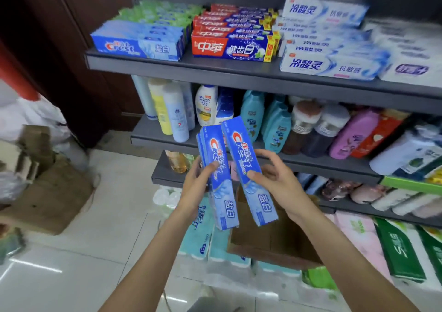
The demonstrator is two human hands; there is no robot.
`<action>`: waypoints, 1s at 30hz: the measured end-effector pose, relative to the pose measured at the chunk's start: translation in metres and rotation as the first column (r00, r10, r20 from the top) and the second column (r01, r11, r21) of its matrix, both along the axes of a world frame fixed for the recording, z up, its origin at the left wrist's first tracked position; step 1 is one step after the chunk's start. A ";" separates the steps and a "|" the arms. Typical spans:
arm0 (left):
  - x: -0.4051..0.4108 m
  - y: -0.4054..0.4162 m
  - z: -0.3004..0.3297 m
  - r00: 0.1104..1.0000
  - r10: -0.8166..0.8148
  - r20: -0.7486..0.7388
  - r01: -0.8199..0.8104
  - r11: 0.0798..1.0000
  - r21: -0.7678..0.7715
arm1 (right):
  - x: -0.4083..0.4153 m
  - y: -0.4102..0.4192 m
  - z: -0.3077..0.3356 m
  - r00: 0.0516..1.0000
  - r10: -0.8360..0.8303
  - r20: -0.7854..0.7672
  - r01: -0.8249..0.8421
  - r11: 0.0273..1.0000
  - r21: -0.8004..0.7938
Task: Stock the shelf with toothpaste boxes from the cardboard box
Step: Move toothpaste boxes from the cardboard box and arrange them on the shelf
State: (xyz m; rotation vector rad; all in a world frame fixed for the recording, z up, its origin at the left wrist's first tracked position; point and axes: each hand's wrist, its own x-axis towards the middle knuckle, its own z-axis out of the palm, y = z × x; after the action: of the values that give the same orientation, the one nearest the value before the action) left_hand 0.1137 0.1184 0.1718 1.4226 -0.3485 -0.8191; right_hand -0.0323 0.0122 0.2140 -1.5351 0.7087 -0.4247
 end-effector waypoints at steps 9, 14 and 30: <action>0.061 0.021 0.086 0.949 0.166 0.267 -0.110 0.971 -0.214 | 0.032 -0.027 0.073 0.993 0.070 0.100 -0.030 0.934 -0.357; 0.142 0.025 0.127 0.898 0.336 0.285 -0.240 0.916 -0.322 | 0.113 -0.051 0.120 0.985 0.133 0.107 -0.032 0.756 -0.653; 0.401 -0.058 0.206 0.929 0.340 0.144 -0.230 0.838 -0.494 | 0.457 -0.200 0.193 0.914 -0.242 -0.325 -0.310 0.097 -0.946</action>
State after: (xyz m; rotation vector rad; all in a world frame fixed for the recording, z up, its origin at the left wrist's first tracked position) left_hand 0.5149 0.0603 0.3780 1.0695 -0.4600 -0.2902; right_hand 0.4243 -0.1878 0.4066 -3.1164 0.6916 -0.6107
